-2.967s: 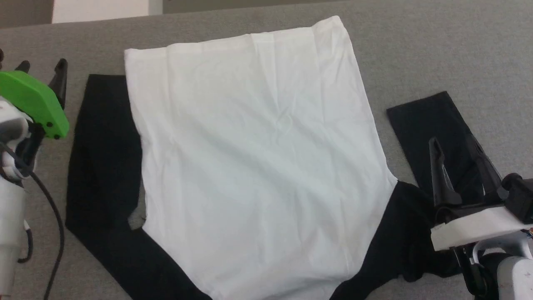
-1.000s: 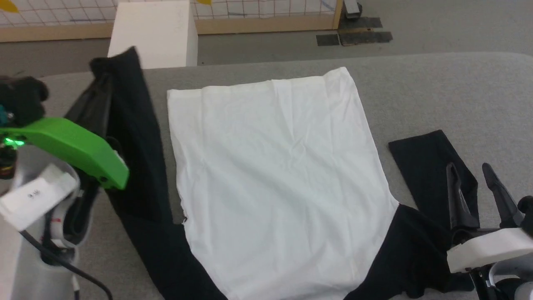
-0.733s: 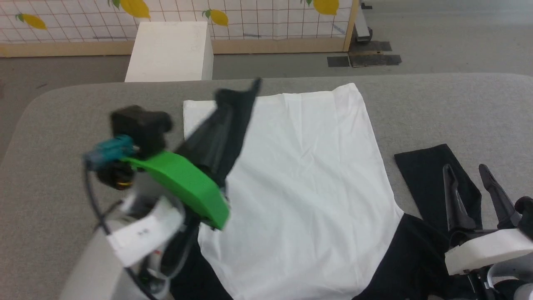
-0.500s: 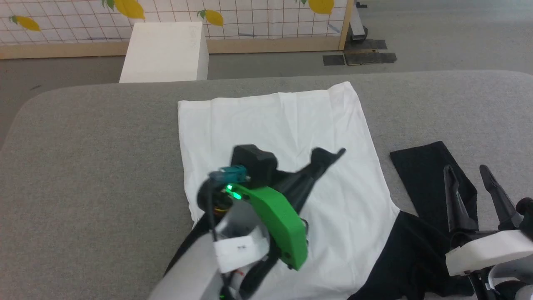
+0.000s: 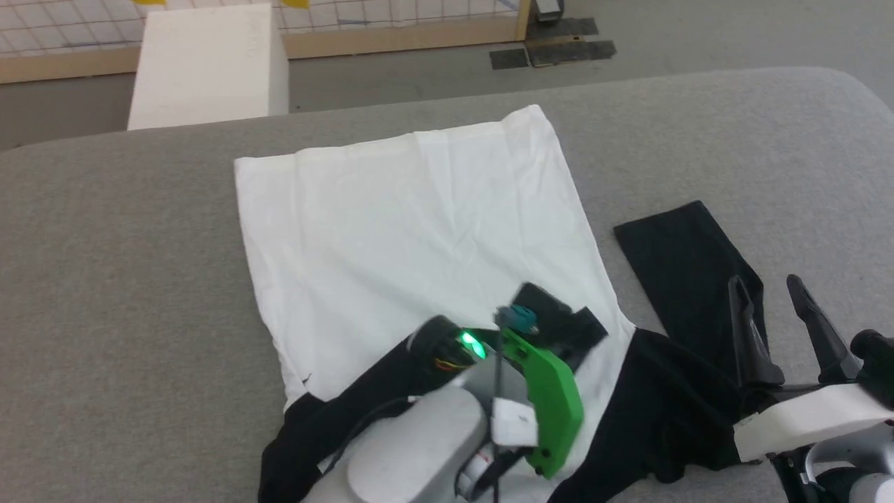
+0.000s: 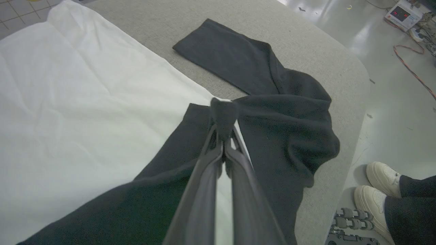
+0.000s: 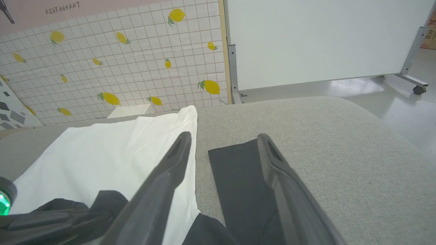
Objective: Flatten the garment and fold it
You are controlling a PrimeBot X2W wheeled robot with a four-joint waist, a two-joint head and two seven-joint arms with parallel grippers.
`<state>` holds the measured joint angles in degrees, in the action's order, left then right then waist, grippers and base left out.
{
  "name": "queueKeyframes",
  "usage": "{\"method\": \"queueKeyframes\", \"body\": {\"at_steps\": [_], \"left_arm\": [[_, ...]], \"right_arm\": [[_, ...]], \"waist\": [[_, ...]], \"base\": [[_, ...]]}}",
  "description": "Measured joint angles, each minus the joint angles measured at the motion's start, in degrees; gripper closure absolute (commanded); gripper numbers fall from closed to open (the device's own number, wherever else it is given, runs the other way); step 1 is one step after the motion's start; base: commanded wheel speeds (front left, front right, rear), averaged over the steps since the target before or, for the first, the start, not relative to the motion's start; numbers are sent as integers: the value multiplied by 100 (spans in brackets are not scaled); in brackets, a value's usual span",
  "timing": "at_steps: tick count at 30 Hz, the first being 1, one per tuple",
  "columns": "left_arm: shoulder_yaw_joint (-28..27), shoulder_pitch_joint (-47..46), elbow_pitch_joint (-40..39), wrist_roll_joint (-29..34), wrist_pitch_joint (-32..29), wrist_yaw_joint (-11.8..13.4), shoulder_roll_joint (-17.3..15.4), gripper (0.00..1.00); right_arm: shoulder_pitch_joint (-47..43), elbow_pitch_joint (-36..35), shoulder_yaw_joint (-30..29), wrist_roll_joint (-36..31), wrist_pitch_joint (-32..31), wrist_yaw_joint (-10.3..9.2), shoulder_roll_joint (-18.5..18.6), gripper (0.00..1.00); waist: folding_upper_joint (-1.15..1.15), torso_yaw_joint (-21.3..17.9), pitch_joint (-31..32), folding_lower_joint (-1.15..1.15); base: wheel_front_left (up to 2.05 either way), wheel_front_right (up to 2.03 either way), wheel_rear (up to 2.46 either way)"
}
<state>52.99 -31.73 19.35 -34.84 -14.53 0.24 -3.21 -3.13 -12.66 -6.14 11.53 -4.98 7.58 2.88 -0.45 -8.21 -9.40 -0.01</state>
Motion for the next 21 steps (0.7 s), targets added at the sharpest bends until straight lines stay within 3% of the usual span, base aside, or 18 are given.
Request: {"method": "queueKeyframes", "body": {"at_steps": [7,12,13,14,15,21], "left_arm": [[1199,-344,441,-420,0,-25,16,100],[1623,-534,869,-761,-55,89,22,100],[1667,-572,966,-838,-101,132,22,78],[1711,-611,1038,-955,-190,138,22,42],[1751,-636,1080,-1042,-272,137,23,0],[1924,-725,991,-1434,-713,-73,99,0]], "right_arm": [[105,104,99,24,55,0,0,0],[247,178,266,75,99,0,-1,0],[259,191,281,77,105,0,-1,0],[260,200,285,87,113,0,0,0],[260,211,281,107,124,0,0,0],[252,257,148,114,146,0,1,0]], "waist": [[0,-218,-159,0],[0,-366,-260,0],[0,-396,-278,0],[0,-419,-296,0],[0,-431,-311,0],[0,-357,-291,0]], "base": [[0,0,0],[0,0,0],[0,0,0],[0,0,0],[0,0,0],[0,0,0]]}}
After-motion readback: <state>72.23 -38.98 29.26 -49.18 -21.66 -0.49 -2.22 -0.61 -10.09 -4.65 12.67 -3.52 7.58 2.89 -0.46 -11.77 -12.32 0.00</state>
